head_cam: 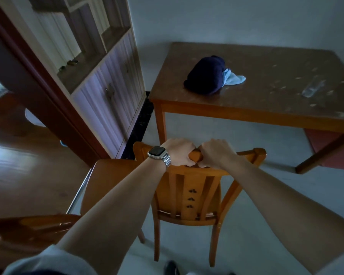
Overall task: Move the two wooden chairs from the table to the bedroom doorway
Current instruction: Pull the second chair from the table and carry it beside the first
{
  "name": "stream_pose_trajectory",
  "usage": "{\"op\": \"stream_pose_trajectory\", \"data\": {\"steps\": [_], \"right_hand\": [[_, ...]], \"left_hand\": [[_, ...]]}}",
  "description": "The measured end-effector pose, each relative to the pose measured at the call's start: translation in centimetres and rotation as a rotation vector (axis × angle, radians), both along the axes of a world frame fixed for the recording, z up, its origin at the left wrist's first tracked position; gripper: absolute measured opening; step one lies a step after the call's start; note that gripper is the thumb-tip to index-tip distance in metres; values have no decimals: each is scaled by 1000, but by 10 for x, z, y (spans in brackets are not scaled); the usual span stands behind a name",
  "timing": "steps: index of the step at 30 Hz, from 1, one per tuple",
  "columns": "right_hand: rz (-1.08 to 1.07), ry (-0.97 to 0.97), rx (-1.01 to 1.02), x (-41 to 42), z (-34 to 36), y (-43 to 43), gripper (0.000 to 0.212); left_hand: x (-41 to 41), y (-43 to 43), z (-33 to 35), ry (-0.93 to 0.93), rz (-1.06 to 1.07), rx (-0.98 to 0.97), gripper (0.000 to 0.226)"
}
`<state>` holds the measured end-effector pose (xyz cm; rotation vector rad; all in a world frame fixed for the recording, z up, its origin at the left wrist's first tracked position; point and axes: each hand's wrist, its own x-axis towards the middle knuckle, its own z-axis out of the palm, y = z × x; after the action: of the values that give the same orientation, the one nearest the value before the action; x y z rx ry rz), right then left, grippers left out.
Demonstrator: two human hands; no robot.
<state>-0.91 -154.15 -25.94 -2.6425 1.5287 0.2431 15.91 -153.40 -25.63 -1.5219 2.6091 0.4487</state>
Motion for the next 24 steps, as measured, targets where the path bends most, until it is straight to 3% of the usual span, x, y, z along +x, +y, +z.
{"op": "stream_pose_trajectory", "data": {"steps": [11, 14, 24], "right_hand": [[-5, 27, -65, -6, -10, 37, 39], [0, 67, -93, -6, -11, 60, 34], [33, 107, -106, -9, -26, 154, 47]], "left_hand": [[-5, 31, -5, -60, -38, -32, 28], [-7, 53, -6, -59, -28, -15, 28], [-11, 145, -26, -156, 6, -78, 40]]}}
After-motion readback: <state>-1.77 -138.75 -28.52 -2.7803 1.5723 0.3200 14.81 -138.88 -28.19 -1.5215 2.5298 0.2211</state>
